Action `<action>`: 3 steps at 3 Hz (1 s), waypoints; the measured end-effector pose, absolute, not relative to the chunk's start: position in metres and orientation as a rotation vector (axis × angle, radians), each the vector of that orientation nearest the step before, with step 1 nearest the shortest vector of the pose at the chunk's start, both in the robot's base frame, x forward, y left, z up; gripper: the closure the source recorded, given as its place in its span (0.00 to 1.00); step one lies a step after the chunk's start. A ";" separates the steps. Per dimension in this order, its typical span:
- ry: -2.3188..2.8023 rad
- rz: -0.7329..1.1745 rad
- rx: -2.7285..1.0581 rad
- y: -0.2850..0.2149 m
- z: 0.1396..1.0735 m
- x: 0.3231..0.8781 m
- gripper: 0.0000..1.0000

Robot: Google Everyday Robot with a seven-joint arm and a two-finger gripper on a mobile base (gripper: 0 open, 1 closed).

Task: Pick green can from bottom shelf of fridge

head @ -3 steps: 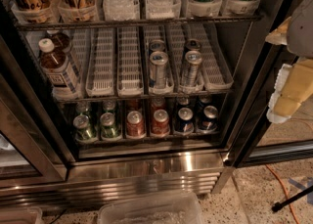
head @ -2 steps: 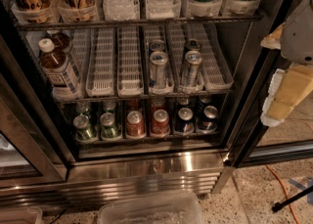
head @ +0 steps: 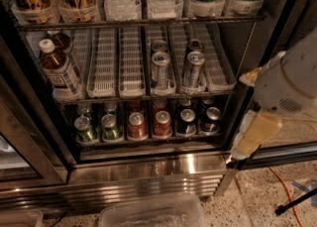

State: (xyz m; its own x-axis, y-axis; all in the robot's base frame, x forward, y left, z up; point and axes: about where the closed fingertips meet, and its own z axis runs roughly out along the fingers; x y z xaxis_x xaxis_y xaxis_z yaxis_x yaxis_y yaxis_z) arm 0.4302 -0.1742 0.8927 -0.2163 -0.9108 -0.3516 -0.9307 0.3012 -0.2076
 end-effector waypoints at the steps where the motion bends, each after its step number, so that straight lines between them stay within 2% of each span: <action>1: 2.107 0.216 -1.574 -0.148 0.841 0.406 0.00; 2: 2.023 0.347 -1.489 -0.124 0.785 0.383 0.00; 3: 1.950 0.317 -1.421 -0.117 0.794 0.391 0.00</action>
Offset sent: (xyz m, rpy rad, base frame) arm -0.0093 0.0956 -0.1225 0.6249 -0.3961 0.0182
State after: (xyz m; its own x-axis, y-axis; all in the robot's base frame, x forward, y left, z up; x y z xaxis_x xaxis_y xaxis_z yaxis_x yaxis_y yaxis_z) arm 0.3908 -0.1172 0.7937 -0.1595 -0.7387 -0.6549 -0.9080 0.3702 -0.1963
